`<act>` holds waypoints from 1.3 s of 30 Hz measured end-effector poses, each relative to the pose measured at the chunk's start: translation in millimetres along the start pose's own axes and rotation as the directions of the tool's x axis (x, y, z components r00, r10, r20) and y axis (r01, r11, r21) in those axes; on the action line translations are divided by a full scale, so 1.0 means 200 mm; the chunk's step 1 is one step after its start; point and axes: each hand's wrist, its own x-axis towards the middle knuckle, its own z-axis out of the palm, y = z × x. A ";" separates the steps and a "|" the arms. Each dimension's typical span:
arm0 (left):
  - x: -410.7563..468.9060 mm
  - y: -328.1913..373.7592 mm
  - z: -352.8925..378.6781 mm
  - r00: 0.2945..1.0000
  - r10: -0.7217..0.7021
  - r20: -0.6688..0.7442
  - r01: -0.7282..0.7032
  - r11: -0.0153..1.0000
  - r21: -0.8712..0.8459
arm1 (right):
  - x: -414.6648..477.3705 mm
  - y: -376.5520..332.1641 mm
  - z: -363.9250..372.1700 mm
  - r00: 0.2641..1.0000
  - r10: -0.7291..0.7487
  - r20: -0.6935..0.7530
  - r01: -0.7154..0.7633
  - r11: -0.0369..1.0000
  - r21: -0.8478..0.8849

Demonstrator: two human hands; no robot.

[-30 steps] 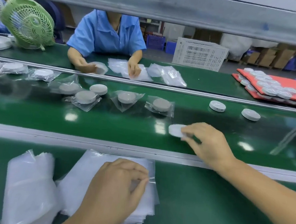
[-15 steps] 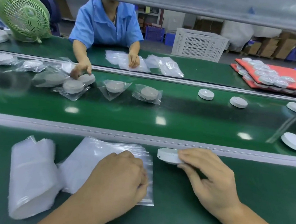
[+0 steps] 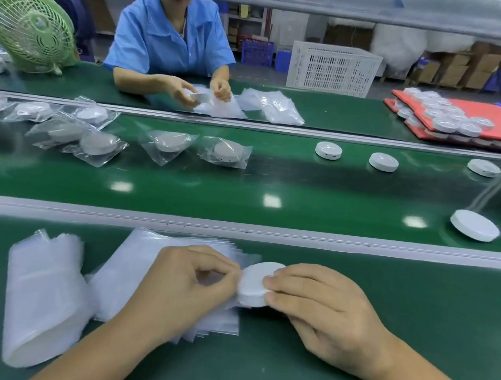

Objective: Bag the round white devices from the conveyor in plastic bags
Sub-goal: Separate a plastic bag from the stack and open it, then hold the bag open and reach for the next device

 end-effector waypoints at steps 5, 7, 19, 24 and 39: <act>-0.05 0.07 0.02 0.977 0.037 0.208 0.008 0.978 -0.209 | 0.08 -0.10 0.02 0.918 0.363 -0.162 -0.327 0.922 0.209; -0.05 0.11 0.06 0.996 0.082 -0.034 -0.086 0.985 -0.151 | 0.12 -0.13 0.02 0.860 0.505 -0.076 -0.474 0.845 0.249; 0.02 -0.04 0.02 0.922 0.348 -0.173 -0.205 0.814 0.544 | 0.49 0.55 0.17 0.619 0.760 -0.200 -0.757 0.644 0.105; 0.02 -0.13 0.06 0.936 0.348 0.059 -0.316 0.752 0.579 | 0.59 0.90 0.31 0.413 0.832 0.371 -0.809 0.522 -0.270; 0.01 -0.09 0.06 0.924 0.352 0.151 -0.377 0.767 0.520 | -0.01 0.98 -0.40 0.339 0.931 -0.134 -0.481 0.049 -0.875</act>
